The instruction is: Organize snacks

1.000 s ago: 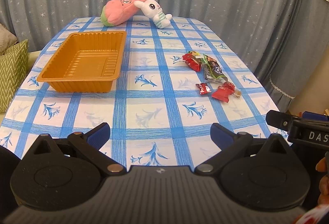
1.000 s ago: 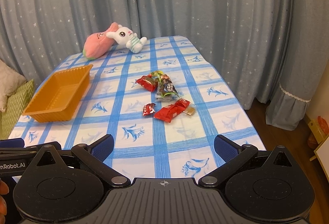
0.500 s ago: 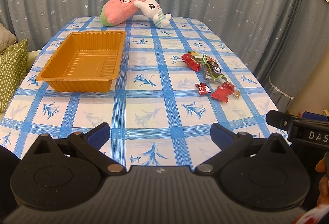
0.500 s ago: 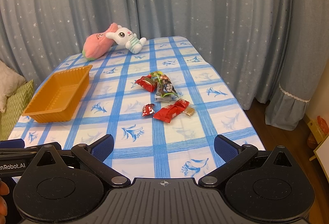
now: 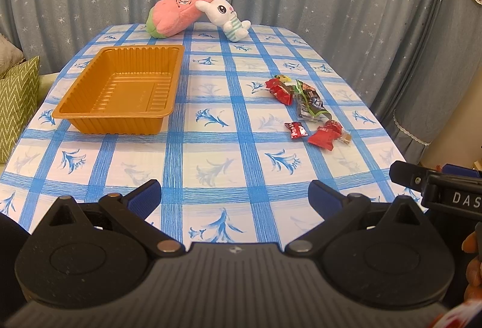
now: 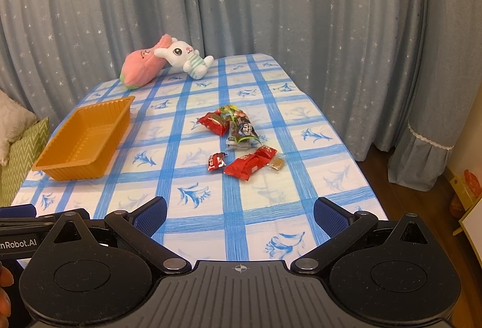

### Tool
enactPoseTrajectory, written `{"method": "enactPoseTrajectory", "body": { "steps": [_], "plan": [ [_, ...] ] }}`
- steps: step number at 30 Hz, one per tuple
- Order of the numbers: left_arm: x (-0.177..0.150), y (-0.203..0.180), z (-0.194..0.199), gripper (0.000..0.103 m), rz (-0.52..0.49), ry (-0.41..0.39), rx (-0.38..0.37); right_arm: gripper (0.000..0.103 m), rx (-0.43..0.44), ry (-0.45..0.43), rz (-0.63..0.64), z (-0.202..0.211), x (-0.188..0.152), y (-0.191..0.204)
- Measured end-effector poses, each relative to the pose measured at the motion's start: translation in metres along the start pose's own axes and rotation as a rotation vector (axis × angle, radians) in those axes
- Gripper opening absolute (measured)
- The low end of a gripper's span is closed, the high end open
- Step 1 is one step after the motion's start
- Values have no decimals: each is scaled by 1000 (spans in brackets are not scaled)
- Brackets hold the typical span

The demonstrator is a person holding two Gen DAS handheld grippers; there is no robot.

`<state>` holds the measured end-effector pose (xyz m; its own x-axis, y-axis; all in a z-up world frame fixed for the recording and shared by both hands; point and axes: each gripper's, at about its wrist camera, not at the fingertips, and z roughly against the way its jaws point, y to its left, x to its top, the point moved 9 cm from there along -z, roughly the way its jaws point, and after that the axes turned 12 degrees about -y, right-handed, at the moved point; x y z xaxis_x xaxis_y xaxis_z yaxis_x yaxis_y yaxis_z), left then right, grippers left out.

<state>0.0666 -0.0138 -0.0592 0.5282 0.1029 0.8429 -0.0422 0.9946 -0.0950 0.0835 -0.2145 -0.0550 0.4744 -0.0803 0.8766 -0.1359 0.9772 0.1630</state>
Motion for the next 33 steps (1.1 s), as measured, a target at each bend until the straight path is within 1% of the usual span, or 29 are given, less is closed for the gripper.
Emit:
{"method": "enactPoseTrajectory", "body": {
  "steps": [18,22,28,33],
  "plan": [
    [-2,-5,-2,103,3,2,-3,103,0,-1,-1,5,0,4],
    [-4,-7,-5,103,10,4,-15,103,-9,-14,-8,-4,0,-10],
    [-1,-6,-23,103,17,4,-44,103,-40,-29,-24,-10,4,-24],
    [1,-8,-53,103,7,14,-62,102,-78,-46,-32,-32,7,-38]
  ]
}}
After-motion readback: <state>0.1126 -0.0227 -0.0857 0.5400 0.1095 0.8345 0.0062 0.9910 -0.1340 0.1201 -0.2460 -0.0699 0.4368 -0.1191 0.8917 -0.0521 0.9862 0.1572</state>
